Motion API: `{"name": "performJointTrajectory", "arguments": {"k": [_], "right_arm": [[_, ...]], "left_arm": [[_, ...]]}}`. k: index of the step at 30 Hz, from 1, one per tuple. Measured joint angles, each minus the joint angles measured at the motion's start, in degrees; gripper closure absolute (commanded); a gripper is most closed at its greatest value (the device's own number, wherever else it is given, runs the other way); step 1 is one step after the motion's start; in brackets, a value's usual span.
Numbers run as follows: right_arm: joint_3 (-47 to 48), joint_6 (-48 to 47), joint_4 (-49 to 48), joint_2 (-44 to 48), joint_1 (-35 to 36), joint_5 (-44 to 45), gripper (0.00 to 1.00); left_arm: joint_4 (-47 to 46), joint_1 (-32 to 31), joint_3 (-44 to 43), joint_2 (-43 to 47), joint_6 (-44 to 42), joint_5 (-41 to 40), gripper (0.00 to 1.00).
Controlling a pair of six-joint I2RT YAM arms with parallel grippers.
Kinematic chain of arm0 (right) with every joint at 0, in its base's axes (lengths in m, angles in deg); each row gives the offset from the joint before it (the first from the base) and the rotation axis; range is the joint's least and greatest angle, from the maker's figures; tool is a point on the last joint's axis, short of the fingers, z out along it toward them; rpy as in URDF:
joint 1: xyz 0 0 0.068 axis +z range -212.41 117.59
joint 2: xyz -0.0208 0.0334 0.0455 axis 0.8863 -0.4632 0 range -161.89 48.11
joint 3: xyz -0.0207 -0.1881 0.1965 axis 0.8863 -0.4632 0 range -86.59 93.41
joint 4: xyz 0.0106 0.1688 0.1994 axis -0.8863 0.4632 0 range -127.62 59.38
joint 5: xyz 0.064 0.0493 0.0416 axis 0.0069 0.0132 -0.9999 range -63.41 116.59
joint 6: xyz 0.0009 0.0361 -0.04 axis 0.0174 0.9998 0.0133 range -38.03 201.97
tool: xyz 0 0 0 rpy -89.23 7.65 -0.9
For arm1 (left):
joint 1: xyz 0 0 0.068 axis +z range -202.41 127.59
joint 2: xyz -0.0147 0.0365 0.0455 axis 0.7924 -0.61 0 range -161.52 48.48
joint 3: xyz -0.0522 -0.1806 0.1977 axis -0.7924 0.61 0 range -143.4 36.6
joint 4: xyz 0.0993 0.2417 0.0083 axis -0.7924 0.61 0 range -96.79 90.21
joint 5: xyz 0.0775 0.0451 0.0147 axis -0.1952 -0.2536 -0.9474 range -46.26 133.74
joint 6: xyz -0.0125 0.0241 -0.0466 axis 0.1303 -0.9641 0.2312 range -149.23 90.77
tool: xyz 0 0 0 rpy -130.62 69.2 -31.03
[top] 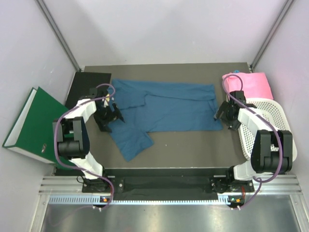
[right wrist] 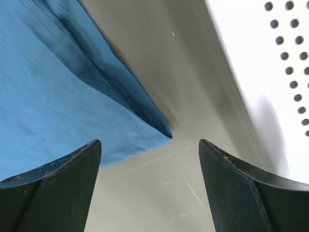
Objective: Fold and stack the t-shirts
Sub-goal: Grap the side of the flattened tshirt closest away from the robot with both arms
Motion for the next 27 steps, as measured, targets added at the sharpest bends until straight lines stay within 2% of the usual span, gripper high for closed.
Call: {"name": "performJointTrajectory", "arguments": {"k": [2, 3, 5, 7, 8, 11, 12, 14, 16, 21, 27], "right_arm": [[-0.9, 0.1, -0.3, 0.0, 0.1, 0.3, 0.21], [-1.4, 0.1, -0.6, 0.0, 0.4, 0.4, 0.26], [-2.5, 0.2, -1.4, -0.4, 0.4, 0.6, 0.29], [-3.6, 0.5, -2.8, -1.5, 0.9, 0.7, 0.39], [-4.0, 0.6, -3.6, -2.3, 1.3, 0.9, 0.52], [-4.2, 1.0, -6.0, -4.1, 2.8, 1.7, 0.70], [-4.2, 1.2, -7.1, -4.5, 3.1, 2.0, 0.85], [-4.2, 1.8, -9.5, -5.2, 3.8, 2.1, 0.99], [-4.2, 2.2, -11.4, -5.8, 4.2, 2.1, 1.00], [-4.2, 2.5, -12.6, -6.0, 4.9, 2.2, 1.00], [-3.6, 2.7, -11.9, -6.0, 4.9, 2.2, 1.00]], "left_arm": [[1.7, 0.0, 1.2, 1.0, -0.4, 0.0, 0.03], [2.2, 0.0, 1.8, 1.6, -0.6, 0.1, 0.03], [3.2, 0.0, 3.2, 2.9, -1.0, 0.2, 0.04], [4.0, 0.0, 4.6, 3.8, -1.5, 0.3, 0.04], [4.5, 0.0, 5.3, 4.2, -1.8, 0.4, 0.04], [6.0, 0.0, 7.0, 4.9, -2.6, 0.8, 0.04], [6.4, 0.0, 7.3, 5.0, -3.0, 1.0, 0.04], [7.6, 0.0, 7.7, 5.0, -4.1, 1.4, 0.05], [8.3, 0.0, 8.1, 5.2, -5.0, 1.7, 0.07], [9.6, 0.0, 11.6, 6.6, -6.8, 2.7, 0.25], [10.7, -2.3, 16.4, 5.6, -7.1, 5.8, 0.33]]}}
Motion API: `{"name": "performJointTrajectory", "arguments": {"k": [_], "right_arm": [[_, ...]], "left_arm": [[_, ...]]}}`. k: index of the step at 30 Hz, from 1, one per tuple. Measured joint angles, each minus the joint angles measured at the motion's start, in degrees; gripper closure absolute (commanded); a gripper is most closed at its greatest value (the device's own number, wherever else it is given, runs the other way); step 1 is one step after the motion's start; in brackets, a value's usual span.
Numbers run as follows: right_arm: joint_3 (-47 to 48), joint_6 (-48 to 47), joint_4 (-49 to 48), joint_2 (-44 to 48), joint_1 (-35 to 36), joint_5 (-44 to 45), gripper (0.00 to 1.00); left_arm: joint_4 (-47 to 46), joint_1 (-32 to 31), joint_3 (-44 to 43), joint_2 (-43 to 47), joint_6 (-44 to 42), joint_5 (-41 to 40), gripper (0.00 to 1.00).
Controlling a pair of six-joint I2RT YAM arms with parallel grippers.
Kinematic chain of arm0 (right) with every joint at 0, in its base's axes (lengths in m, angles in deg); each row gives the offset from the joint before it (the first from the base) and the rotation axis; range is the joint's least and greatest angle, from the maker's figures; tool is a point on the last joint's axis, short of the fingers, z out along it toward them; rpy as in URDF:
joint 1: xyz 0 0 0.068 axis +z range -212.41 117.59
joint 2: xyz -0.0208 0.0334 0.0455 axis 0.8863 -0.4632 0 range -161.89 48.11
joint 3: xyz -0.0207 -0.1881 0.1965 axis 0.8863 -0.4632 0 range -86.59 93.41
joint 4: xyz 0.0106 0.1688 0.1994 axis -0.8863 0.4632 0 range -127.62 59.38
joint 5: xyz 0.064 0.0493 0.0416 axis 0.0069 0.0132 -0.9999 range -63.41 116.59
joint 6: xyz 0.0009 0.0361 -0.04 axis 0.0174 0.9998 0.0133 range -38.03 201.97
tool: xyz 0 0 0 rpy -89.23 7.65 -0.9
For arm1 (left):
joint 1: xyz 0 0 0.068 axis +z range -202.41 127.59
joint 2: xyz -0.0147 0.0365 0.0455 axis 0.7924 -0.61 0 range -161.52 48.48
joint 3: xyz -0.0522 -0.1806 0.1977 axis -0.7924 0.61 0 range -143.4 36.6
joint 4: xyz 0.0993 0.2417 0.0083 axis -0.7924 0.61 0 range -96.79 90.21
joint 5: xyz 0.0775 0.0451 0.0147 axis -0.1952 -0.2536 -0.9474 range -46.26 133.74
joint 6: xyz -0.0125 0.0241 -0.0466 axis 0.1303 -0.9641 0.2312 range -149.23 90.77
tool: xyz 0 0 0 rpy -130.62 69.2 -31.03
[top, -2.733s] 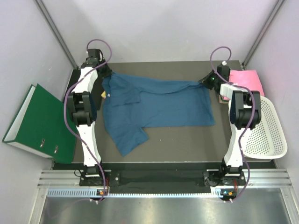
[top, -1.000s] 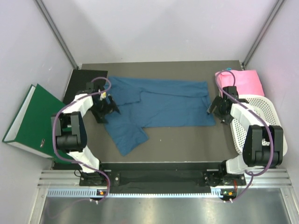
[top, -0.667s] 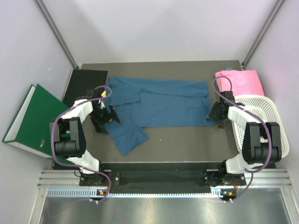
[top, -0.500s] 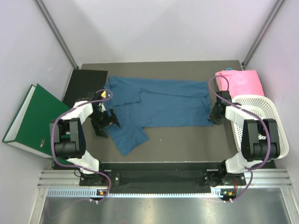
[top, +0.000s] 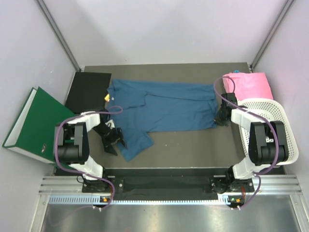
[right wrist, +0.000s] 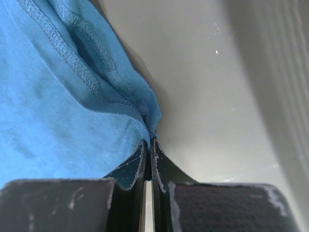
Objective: Fold and stack the t-shirts
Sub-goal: Grap the side of the flattened tshirt closest away from the robot with both arms
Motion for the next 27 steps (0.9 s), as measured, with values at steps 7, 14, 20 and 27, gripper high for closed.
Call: {"name": "performJointTrajectory", "arguments": {"k": [7, 14, 20, 27], "right_arm": [[4.3, 0.0, 2.2, -0.4, 0.4, -0.3, 1.00], [6.9, 0.3, 2.4, -0.5, 0.4, -0.5, 0.99], [6.9, 0.4, 2.8, -0.5, 0.4, -0.8, 0.99], [6.9, 0.4, 3.2, 0.4, 0.4, -1.0, 0.99]], "left_arm": [[0.3, -6.6, 1.8, -4.5, 1.0, 2.6, 0.33], [0.8, -10.3, 2.2, -6.0, 3.1, 2.8, 0.56], [0.7, -12.3, 1.6, -6.5, 4.5, 0.2, 1.00], [1.1, -13.0, 1.2, -6.5, 5.2, -1.2, 1.00]]}}
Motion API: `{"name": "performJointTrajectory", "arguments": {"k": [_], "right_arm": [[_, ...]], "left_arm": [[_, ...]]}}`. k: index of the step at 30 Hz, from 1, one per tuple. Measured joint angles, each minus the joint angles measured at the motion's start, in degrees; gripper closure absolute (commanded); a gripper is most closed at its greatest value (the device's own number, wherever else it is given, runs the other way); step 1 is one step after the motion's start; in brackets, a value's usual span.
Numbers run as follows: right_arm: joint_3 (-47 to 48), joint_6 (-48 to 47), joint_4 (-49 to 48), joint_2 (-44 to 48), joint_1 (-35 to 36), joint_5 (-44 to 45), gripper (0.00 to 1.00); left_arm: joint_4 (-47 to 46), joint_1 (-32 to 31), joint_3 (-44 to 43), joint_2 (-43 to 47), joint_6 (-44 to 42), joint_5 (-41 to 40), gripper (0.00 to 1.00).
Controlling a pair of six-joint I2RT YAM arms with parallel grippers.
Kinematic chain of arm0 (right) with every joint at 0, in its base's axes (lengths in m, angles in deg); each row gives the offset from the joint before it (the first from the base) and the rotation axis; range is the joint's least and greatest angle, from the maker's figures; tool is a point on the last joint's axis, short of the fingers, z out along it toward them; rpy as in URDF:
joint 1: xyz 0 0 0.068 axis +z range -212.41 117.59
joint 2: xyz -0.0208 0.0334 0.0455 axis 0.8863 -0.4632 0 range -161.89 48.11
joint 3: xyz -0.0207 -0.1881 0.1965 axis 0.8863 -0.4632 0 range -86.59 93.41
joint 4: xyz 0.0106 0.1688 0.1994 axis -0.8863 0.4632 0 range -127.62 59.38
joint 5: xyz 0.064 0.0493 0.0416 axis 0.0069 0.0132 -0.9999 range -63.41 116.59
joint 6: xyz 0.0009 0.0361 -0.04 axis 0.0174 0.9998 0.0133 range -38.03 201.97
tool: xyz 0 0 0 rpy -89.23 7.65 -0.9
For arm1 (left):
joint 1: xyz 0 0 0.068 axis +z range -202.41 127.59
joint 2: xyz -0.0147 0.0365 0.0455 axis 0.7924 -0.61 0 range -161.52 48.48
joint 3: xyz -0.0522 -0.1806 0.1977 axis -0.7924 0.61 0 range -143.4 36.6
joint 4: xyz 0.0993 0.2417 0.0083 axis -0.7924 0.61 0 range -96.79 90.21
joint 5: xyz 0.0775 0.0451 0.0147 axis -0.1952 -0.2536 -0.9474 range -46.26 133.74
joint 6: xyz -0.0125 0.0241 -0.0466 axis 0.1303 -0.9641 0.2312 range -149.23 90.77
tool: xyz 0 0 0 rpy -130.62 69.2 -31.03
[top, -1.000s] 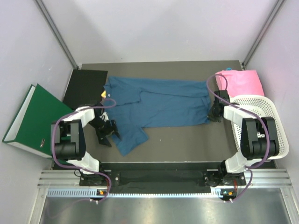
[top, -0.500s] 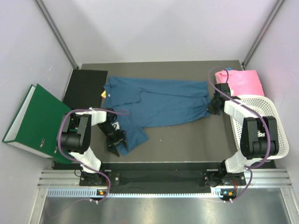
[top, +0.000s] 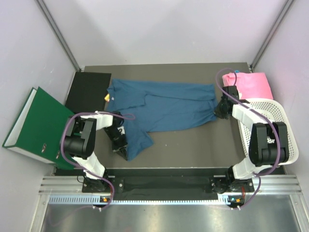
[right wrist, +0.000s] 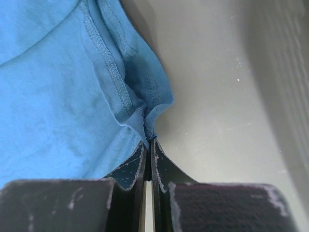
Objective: Fold and stack the t-shirts
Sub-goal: Grap the side of the flattened tshirt closest away from the robot with both arms, then fold the other side of the tshirt into a rectangle
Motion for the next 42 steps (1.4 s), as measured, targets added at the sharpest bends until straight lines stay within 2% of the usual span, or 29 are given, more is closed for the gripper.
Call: {"name": "performJointTrajectory", "arguments": {"k": [6, 12, 19, 29, 42], "right_arm": [[-0.4, 0.0, 0.3, 3.0, 0.0, -0.1, 0.99], [-0.4, -0.2, 0.5, 4.7, 0.0, -0.3, 0.98], [0.5, -1.3, 0.8, 4.6, 0.0, -0.5, 0.98], [12.5, -3.8, 0.4, -4.6, 0.0, -2.7, 0.98], [21.3, -5.6, 0.9, -17.8, -2.0, -6.0, 0.97]], "left_arm": [[2.3, -0.1, -2.8, 3.5, 0.5, -2.7, 1.00], [5.4, -0.1, -12.1, 10.0, 1.9, -5.9, 1.00], [7.3, 1.2, -20.8, 10.7, 3.3, -9.7, 1.00], [7.0, 5.1, -34.7, 3.8, 3.9, -11.8, 1.00], [5.7, 6.6, -55.3, -7.7, 6.8, -13.9, 1.00]]}}
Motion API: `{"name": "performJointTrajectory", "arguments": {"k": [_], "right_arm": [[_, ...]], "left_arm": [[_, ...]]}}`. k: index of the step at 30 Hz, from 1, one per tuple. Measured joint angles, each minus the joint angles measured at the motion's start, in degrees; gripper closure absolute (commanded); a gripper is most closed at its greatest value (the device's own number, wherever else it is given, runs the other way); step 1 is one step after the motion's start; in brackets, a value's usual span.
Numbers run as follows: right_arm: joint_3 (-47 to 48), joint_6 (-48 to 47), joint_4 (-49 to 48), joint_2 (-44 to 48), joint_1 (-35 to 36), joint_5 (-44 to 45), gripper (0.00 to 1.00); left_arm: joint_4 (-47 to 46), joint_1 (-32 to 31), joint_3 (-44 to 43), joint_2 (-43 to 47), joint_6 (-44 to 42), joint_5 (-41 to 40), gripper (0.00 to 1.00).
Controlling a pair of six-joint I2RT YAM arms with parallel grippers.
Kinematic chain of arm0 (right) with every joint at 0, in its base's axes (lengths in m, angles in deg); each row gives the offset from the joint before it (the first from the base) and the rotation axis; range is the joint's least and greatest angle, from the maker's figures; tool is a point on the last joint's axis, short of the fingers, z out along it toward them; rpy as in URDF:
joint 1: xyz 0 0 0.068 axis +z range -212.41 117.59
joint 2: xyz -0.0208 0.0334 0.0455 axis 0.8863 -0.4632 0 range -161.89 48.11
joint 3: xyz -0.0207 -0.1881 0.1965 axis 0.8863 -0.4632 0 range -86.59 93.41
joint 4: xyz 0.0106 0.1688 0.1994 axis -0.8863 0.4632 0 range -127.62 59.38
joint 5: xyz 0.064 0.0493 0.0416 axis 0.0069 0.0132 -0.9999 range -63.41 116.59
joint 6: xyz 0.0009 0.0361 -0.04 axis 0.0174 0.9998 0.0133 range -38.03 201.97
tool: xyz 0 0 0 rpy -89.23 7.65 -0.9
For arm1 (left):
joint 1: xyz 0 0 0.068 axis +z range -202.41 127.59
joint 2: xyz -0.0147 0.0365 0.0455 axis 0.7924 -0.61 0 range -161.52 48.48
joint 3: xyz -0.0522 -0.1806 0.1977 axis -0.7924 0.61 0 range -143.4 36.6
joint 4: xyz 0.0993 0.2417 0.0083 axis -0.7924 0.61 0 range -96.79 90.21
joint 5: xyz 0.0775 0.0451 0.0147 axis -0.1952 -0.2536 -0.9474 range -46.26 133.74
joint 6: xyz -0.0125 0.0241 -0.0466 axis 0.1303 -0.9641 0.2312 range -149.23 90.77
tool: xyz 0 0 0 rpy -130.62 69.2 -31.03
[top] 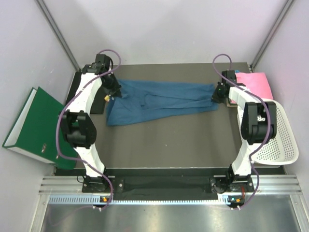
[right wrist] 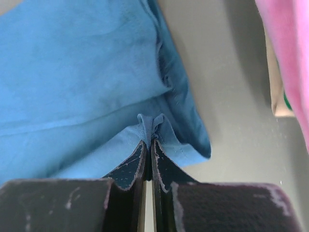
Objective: Fold and stack the t-shirts
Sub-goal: Fold the other side of the tshirt into a rectangle
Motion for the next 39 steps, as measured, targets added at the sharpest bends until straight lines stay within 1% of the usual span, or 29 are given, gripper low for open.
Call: {"name": "performJointTrajectory", "arguments": {"k": [9, 16, 21, 27, 34, 35, 36, 38, 39], "right_arm": [[5.0, 0.6, 0.9, -6.4, -3.8, -5.5, 0.97], [11.0, 1.2, 1.7, -10.6, -5.3, -8.3, 0.96], [13.8, 2.1, 2.1, -13.6, -5.6, -9.9, 0.95], [17.0, 3.0, 3.2, -16.8, -5.7, -10.7, 0.91], [18.6, 4.0, 4.0, -17.9, -5.7, -11.1, 0.90], [18.6, 4.2, 4.0, -17.9, -5.8, -11.1, 0.88], [18.6, 4.3, 4.0, -17.9, -5.8, -11.1, 0.79], [18.9, 4.9, 4.2, -18.1, -5.8, -11.2, 0.58], [19.5, 5.0, 4.3, -18.4, -5.8, -11.6, 0.40]], "left_arm": [[-1.4, 0.8, -12.1, -8.6, 2.4, -1.2, 1.00], [-4.4, 1.3, -15.8, -10.8, 3.0, -1.1, 1.00], [-5.4, 2.0, -21.8, -14.8, 3.3, -0.7, 1.00], [-7.8, 2.6, -22.6, -17.1, 3.6, -0.2, 1.00], [-11.2, 2.8, -25.2, -21.0, 3.9, 1.4, 1.00], [-11.9, 2.8, -25.4, -21.4, 4.0, 1.8, 1.00], [-12.5, 2.8, -25.7, -21.8, 4.1, 2.0, 1.00], [-13.5, 2.9, -26.5, -22.6, 4.3, 2.5, 1.00], [-13.9, 2.9, -27.1, -23.1, 4.5, 2.8, 1.00]]}}
